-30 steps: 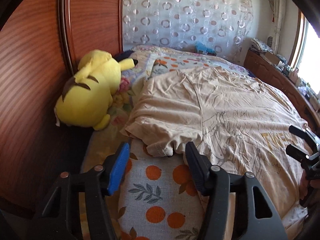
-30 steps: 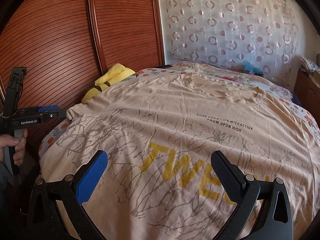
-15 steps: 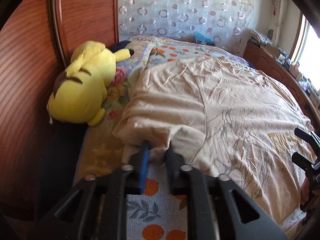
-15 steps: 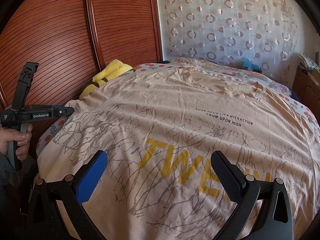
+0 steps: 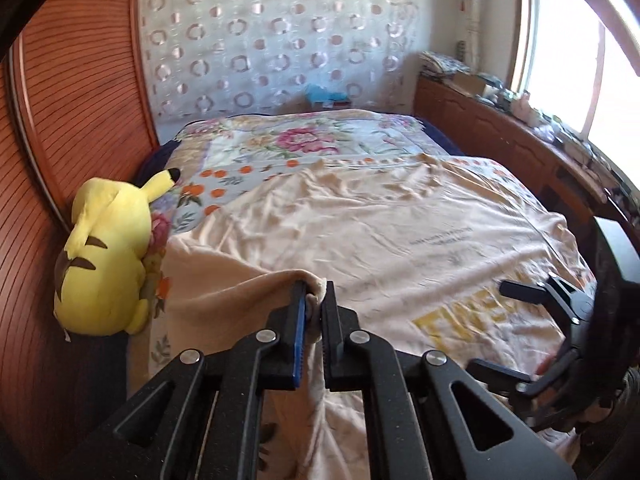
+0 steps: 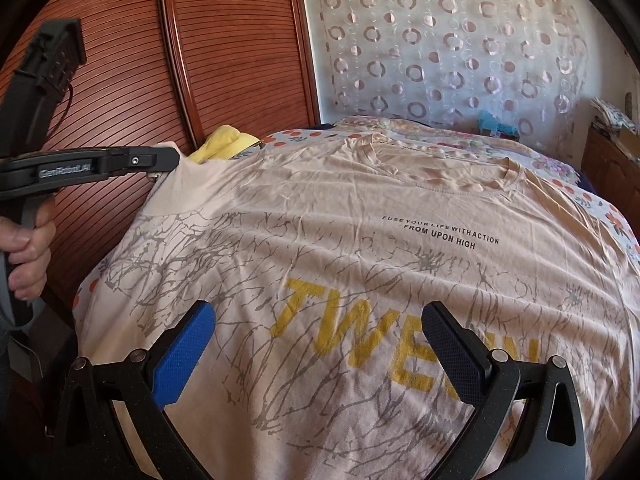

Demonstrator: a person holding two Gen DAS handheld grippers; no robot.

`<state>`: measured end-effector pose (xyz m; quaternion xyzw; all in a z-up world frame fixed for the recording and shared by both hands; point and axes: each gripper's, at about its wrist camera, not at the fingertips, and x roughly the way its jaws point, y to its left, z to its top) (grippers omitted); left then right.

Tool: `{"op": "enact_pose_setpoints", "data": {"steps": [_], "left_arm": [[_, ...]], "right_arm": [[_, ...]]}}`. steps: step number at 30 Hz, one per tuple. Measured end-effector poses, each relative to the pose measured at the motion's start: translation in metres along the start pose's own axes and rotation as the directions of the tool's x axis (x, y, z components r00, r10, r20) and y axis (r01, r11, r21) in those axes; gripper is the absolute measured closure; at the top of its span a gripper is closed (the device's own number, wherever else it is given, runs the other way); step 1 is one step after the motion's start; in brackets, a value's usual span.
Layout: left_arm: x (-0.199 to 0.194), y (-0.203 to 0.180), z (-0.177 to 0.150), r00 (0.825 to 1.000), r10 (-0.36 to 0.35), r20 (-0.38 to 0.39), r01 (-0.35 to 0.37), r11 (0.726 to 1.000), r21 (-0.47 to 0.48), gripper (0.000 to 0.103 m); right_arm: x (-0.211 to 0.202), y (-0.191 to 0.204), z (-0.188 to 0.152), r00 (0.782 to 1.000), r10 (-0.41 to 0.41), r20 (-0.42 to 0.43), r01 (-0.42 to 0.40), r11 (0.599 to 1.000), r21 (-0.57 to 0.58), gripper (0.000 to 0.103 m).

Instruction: Fold small clothes

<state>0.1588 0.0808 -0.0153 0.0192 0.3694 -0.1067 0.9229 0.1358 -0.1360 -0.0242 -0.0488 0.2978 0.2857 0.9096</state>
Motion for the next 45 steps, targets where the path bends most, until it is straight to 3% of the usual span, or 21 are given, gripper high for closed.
{"op": "enact_pose_setpoints", "data": {"steps": [3,8,9,14,18,23,30,33,35,45], "left_arm": [[-0.020,-0.011,0.001,0.999,-0.033,0.023,0.033,0.999,0.021,0.090],[-0.040,-0.006,0.002,0.997,0.004,0.073,-0.007,0.999,0.041,0.031],[-0.040,-0.003,0.002,0.997,0.018,0.074,-0.022,0.999,0.042,0.027],[-0.020,0.024,-0.007,0.998,0.056,0.032,-0.056,0.998,-0.021,0.024],[0.012,0.039,-0.021,0.994,0.095,-0.045,-0.096,0.995,-0.028,0.024],[0.046,0.071,-0.037,0.986,0.100,-0.137,-0.116,0.987,-0.115,0.041],[0.062,0.082,-0.044,0.982,0.096,-0.163,-0.119,0.983,-0.140,0.047],[0.064,0.076,-0.041,0.982,0.099,-0.163,-0.118,0.987,-0.112,0.072],[0.066,0.075,-0.037,0.981,0.090,-0.172,-0.109,0.988,-0.105,0.095],[0.045,0.019,0.034,0.998,-0.024,-0.065,0.023,1.000,-0.015,0.098]], "right_arm": [[-0.001,0.000,0.000,1.000,0.001,0.001,-0.001,1.000,-0.002,0.000],[-0.001,0.000,0.000,1.000,0.001,0.004,0.000,1.000,-0.002,0.000],[-0.001,-0.001,-0.001,1.000,0.000,0.005,0.000,1.000,-0.001,0.000],[-0.001,-0.001,-0.001,1.000,0.002,0.004,-0.002,1.000,0.001,0.000],[-0.001,-0.001,-0.001,1.000,0.002,0.003,-0.002,1.000,0.001,0.000],[-0.001,-0.001,-0.001,1.000,0.002,0.004,-0.002,1.000,0.001,0.000],[-0.001,-0.001,-0.001,1.000,0.002,0.003,-0.002,1.000,0.001,0.000],[0.000,-0.001,-0.001,1.000,0.003,0.001,-0.003,1.000,-0.001,0.000],[-0.001,-0.001,-0.001,1.000,0.002,0.001,-0.002,1.000,0.000,0.000],[-0.011,-0.004,-0.004,0.998,-0.018,0.057,0.017,1.000,0.023,0.000]]}}
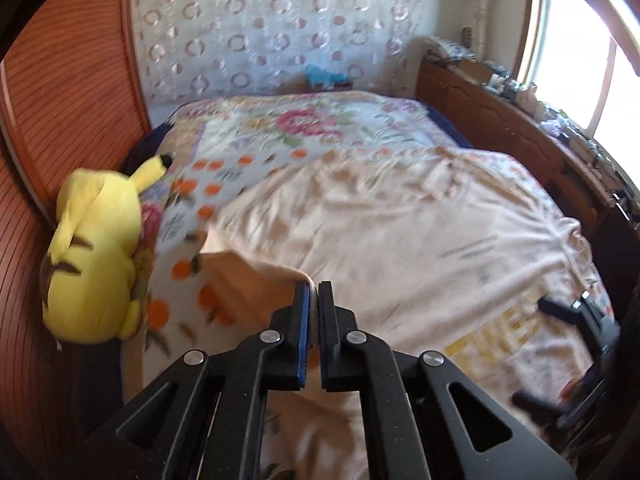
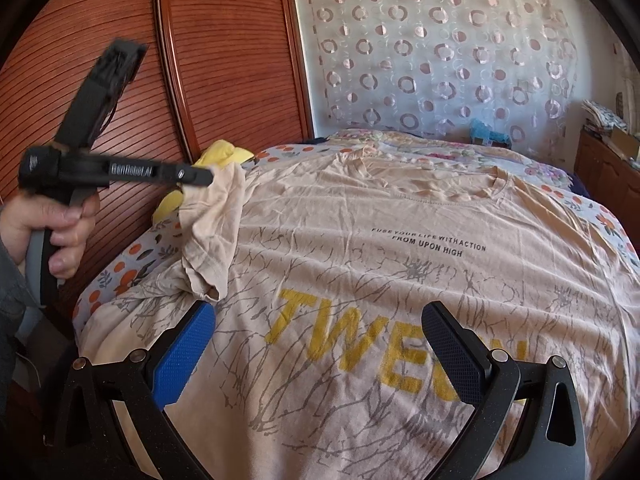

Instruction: Fold small clothes

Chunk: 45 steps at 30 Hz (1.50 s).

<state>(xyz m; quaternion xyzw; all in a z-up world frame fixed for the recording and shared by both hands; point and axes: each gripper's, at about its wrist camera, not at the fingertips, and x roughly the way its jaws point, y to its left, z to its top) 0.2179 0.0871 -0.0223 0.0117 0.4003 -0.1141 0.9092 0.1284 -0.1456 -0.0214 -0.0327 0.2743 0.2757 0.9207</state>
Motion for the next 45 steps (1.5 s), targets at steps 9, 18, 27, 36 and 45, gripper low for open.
{"op": "enact_pose_setpoints", "data": {"steps": [9,18,27,36,45], "left_arm": [[0.000,-0.063,0.054,0.999,-0.044,0.023,0.041,0.991,0.126,0.097],[-0.020,-0.052,0.040,0.997,-0.038,0.063,0.030,0.993,0.112,0.026],[-0.014,0.010,-0.016,0.999,0.044,0.017,-0.044,0.999,-0.005,0.026],[-0.014,0.029,-0.085,0.997,0.072,-0.031,-0.074,0.996,-0.046,0.026],[-0.033,0.014,-0.119,1.000,0.003,-0.016,-0.004,0.998,-0.065,0.026]], "right_arm": [[-0.001,0.000,-0.004,1.000,0.006,0.015,-0.006,1.000,0.004,0.000],[-0.002,-0.004,-0.004,1.000,0.016,0.014,-0.016,1.000,0.015,0.000],[0.003,0.000,-0.001,1.000,0.012,-0.006,-0.012,1.000,-0.007,0.000],[0.013,-0.008,0.037,0.994,0.072,-0.085,-0.076,0.996,-0.052,0.008],[0.100,-0.005,0.069,0.972,0.064,-0.226,-0.080,0.995,-0.059,0.039]]}}
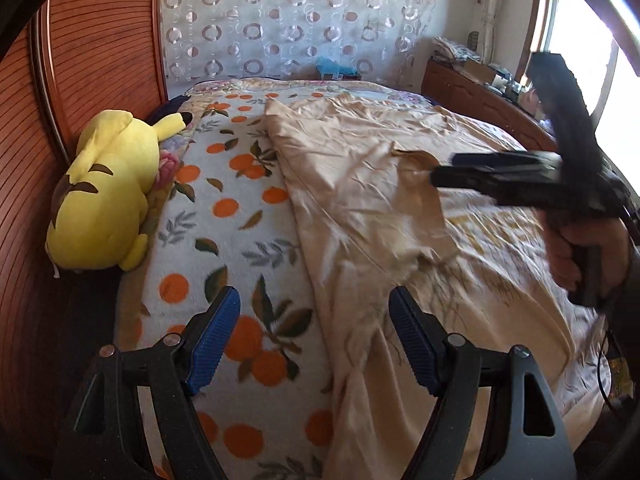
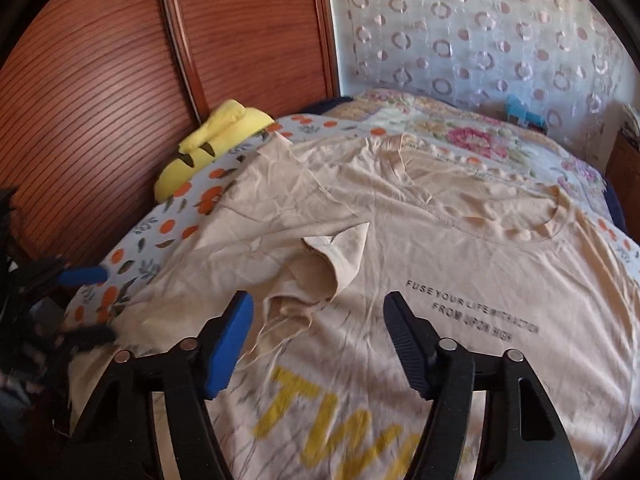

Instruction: Fold small clothes

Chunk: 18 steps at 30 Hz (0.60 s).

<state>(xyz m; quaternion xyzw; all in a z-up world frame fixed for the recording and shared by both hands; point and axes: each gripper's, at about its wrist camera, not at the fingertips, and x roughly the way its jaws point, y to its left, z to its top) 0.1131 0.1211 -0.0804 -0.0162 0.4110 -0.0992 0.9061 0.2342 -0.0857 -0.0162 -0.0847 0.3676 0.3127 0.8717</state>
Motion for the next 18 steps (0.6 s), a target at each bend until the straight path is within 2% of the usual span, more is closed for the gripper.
{"op": "enact_pose_setpoints", "data": {"steps": [1,2,3,4,5,6,7,10,18], "left_arm": [[0.000,-0.003,-0.002,1.000,-0.005,-0.002,0.005,1.000,0.009,0.026],[0.000,-0.005,-0.004,1.000,-0.007,-0.005,0.007,1.000,0.018,0.026],[0.002,-0.008,-0.005,1.000,-0.002,-0.010,0.002,1.000,0.029,0.026],[0.004,-0.009,-0.006,1.000,0.019,-0.014,-0.018,0.999,0.044,0.026],[0.006,-0.010,-0.007,0.999,0.050,-0.017,-0.049,0.997,0.057,0.026],[0.008,-0.010,-0.008,0.996,0.088,-0.019,-0.087,0.994,0.069,0.026],[0.009,-0.008,-0.010,0.993,0.119,-0.021,-0.117,0.990,0.074,0.026],[0.008,-0.001,-0.012,0.995,0.101,-0.023,-0.100,0.994,0.041,0.026],[0.001,0.011,-0.014,0.983,0.181,-0.001,-0.181,0.983,0.039,0.025]], "right_arm": [[0.009,-0.001,0.004,1.000,-0.004,-0.016,0.004,1.000,0.006,0.043],[0.017,-0.003,0.008,0.999,-0.006,-0.034,0.007,1.000,0.013,0.053],[0.024,-0.005,0.011,0.999,-0.002,-0.051,0.003,1.000,0.022,0.070],[0.026,-0.006,0.015,0.999,0.003,-0.049,-0.002,1.000,0.027,0.078],[0.025,-0.008,0.019,0.999,0.016,-0.041,-0.014,0.999,0.032,0.091],[0.019,-0.010,0.024,0.999,0.022,-0.023,-0.021,0.999,0.041,0.096],[0.010,-0.012,0.029,1.000,0.012,0.006,-0.013,0.999,0.049,0.096],[-0.016,-0.017,0.033,0.997,-0.049,0.063,0.044,0.996,0.074,0.096],[-0.037,-0.021,0.005,0.993,-0.098,0.064,0.095,0.994,0.047,0.096]]}}
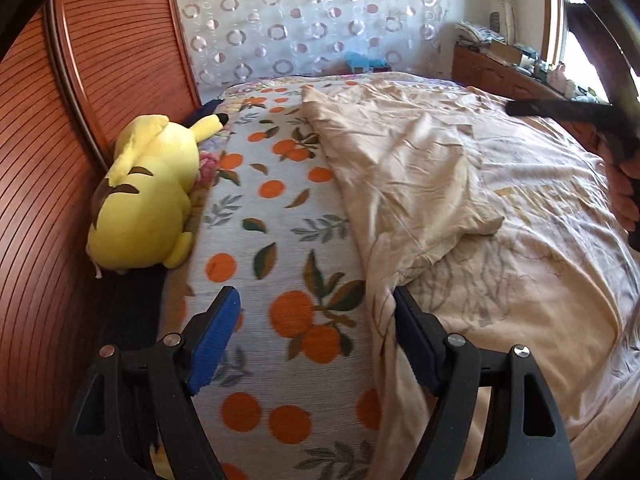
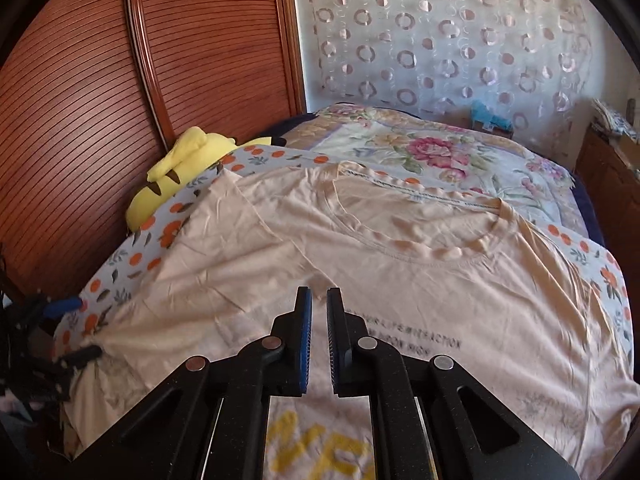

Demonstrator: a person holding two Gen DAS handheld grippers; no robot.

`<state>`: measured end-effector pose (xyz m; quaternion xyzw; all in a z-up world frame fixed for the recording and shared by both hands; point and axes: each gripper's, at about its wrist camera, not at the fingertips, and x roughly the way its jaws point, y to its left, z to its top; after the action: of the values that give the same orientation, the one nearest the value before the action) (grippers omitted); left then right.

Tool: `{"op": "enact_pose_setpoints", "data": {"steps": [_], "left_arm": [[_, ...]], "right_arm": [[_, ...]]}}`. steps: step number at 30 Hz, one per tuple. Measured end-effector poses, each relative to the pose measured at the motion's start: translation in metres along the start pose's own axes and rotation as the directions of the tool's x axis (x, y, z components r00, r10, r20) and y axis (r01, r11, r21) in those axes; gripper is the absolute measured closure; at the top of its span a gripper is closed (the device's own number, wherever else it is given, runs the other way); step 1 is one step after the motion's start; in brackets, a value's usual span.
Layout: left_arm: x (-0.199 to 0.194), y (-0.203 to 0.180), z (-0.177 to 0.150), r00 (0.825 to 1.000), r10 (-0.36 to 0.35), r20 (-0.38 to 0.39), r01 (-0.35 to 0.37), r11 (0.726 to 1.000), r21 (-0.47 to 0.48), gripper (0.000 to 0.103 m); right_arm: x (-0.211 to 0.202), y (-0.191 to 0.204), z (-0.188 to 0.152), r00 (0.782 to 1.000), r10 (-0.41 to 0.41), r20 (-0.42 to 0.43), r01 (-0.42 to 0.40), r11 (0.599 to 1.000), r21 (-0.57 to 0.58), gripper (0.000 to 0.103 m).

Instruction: Fold small clothes

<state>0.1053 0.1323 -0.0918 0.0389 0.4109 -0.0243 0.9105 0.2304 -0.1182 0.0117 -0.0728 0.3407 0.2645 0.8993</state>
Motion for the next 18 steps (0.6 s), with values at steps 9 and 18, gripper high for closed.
{"op": "enact_pose_setpoints", "data": {"steps": [9,18], "left_arm": [[-0.014,0.007,0.000,0.997,-0.062,0.039,0.064,0.996,-0.065,0.025],[-0.035,-0.031,0.032,0.980,-0.141,0.144,0.147,0.989,-0.032,0.024]], "right_arm": [[-0.033,-0.010,-0.048,1.000,-0.015,-0.001,0.015,0.999,-0.039,0.095],[-0.062,-0.040,-0.087,0.998,-0.061,-0.022,0.061,0.998,0.024,0.069]]}}
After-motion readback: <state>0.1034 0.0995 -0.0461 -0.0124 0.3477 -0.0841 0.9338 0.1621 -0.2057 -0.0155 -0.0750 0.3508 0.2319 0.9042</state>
